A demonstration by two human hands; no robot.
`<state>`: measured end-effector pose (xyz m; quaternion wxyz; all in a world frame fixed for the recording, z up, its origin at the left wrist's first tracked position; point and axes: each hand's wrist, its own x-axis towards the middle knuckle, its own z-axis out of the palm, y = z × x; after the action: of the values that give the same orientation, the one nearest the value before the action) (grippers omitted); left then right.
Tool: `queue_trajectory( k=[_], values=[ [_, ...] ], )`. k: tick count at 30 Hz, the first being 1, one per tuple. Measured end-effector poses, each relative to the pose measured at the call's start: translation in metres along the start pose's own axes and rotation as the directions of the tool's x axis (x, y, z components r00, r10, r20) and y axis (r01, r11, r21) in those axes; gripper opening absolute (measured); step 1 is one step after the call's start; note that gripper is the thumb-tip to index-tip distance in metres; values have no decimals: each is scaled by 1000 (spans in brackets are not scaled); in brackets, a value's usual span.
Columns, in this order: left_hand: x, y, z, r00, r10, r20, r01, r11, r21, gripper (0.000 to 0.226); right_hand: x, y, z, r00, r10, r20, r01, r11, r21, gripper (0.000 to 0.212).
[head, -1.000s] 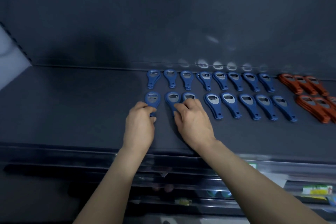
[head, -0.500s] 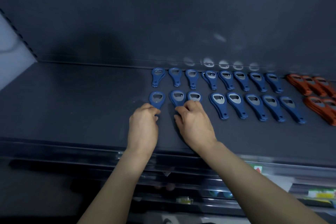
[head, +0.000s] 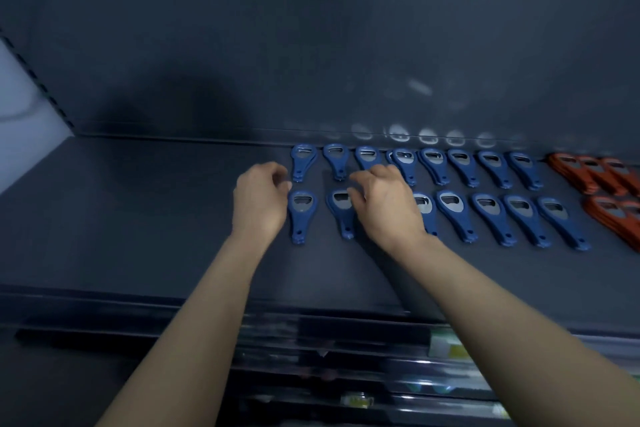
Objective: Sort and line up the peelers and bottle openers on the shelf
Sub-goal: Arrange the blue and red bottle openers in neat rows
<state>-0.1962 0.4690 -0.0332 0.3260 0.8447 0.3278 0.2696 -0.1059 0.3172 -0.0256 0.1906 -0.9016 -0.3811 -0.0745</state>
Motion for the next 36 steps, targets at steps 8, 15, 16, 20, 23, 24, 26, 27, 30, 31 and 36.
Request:
queue_trajectory(
  k=[8,15,16,20,23,24,26,27,30,31,36],
  values=[
    [57,-15,11,937,63,343,-59,998,-22,30,42,-3,-1,983,69,173,-63,997,-37,25],
    [65,-28,23,909,151,389,-156,988,-19,25,61,-9,9,946,178,271,-147,980,-131,11],
    [66,-29,24,905,172,390,-178,984,-20,26,63,-9,11,947,172,271,-137,980,-141,13],
    [67,-28,27,891,239,386,-251,968,-19,28,66,-10,16,950,162,268,-125,981,-149,25],
    [67,-29,29,894,257,367,-273,962,-10,25,67,-12,19,948,146,283,-108,984,-144,24],
    [67,-29,29,895,263,361,-279,960,-9,24,68,-13,20,948,139,286,-102,985,-141,22],
    [66,-29,30,896,268,354,-285,959,-7,24,69,-16,21,948,127,290,-89,986,-142,21],
    [66,-29,31,897,270,350,-285,958,-7,24,69,-17,22,949,122,291,-82,986,-145,21],
    [66,-30,33,900,287,328,-299,954,-14,23,71,-18,25,954,109,280,-68,986,-150,22],
    [66,-30,33,900,297,319,-310,951,-10,23,71,-18,26,956,106,274,-67,986,-150,21],
    [66,-31,35,907,302,292,-312,950,-14,21,72,-18,30,960,102,262,-65,987,-144,21]
  ],
)
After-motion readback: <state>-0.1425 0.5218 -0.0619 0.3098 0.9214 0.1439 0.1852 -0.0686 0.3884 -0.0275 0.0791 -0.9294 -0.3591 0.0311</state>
